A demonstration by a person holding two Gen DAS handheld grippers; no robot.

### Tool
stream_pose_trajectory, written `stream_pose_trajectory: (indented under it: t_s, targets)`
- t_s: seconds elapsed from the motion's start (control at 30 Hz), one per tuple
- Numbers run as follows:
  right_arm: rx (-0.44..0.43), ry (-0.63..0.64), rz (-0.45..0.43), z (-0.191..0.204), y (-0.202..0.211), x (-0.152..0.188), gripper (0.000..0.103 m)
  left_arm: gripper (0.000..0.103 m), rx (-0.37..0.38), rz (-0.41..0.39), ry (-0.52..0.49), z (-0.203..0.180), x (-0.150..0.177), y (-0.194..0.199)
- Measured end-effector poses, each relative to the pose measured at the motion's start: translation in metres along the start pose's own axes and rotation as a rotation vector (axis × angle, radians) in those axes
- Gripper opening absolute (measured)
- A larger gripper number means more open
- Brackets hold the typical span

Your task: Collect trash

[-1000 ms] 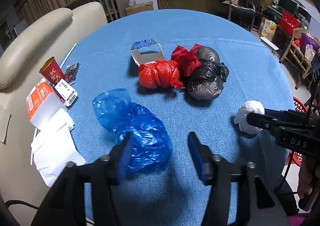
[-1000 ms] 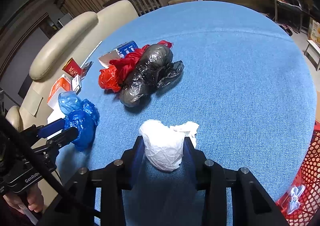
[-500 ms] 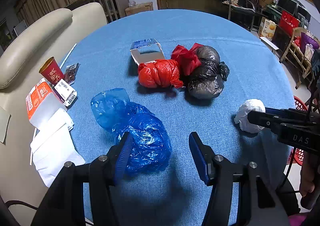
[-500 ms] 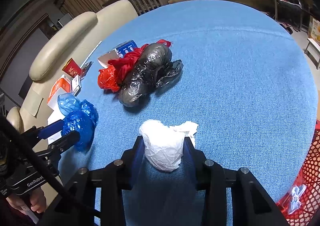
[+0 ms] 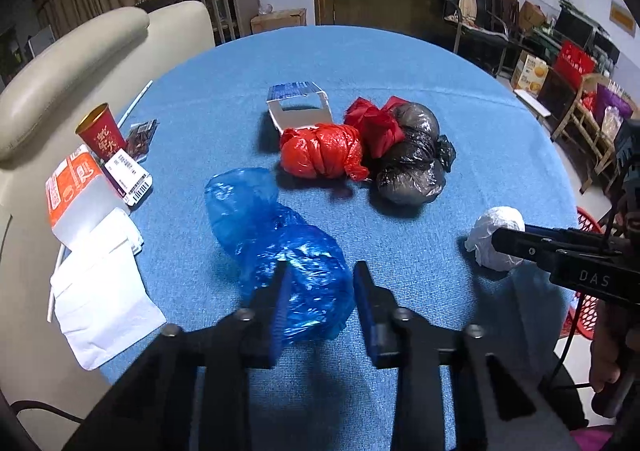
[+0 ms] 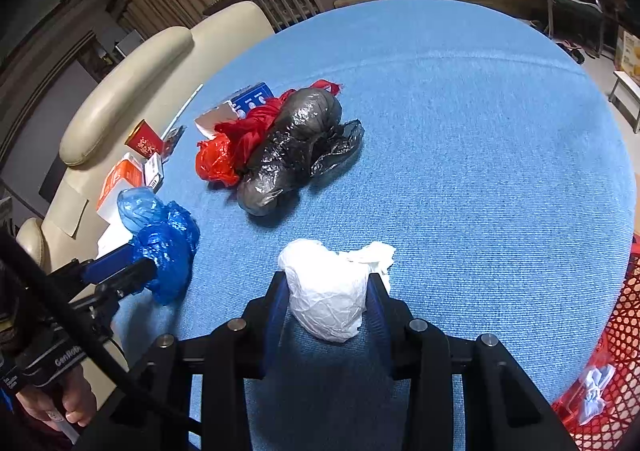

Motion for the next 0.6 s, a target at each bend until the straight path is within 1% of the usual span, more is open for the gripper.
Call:
stream_pose_trajectory:
  t_s: [0.03, 0.1, 0.33, 0.47, 0.6]
  targets:
    - [0.0, -0.001, -0.001, 0.0, 0.0, 0.0, 0.042, 0.019, 0.006, -0.002, 0.011, 0.003, 0.0, 0.001]
    - [-0.001, -0.001, -0.006, 0.001, 0.002, -0.001, 0.042, 0.016, 0.021, -0.003, 0.037, 0.008, 0.001, 0.003]
    - [-0.011, 0.008, -0.019, 0.006, 0.007, -0.002, 0.042, 0.014, 0.047, -0.01, 0.073, 0.015, 0.006, 0.01]
    - [-0.014, 0.009, -0.025, 0.007, 0.009, -0.001, 0.042, 0.012, 0.053, -0.021, 0.065, 0.015, 0.007, 0.014]
    - [-0.019, 0.002, -0.025, 0.006, 0.01, -0.002, 0.042, 0.012, 0.056, -0.009, 0.063, 0.014, 0.008, 0.012]
Point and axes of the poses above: each gripper's, at about its wrist camera, not at the fingertips, and y roughly against the way its jaws point, z to its left, x to its underside, the point moved 5 cm from there along -y, roughly the way its jaws point, and after that the axes turned 4 degrees about -z, right-handed, at the moved point
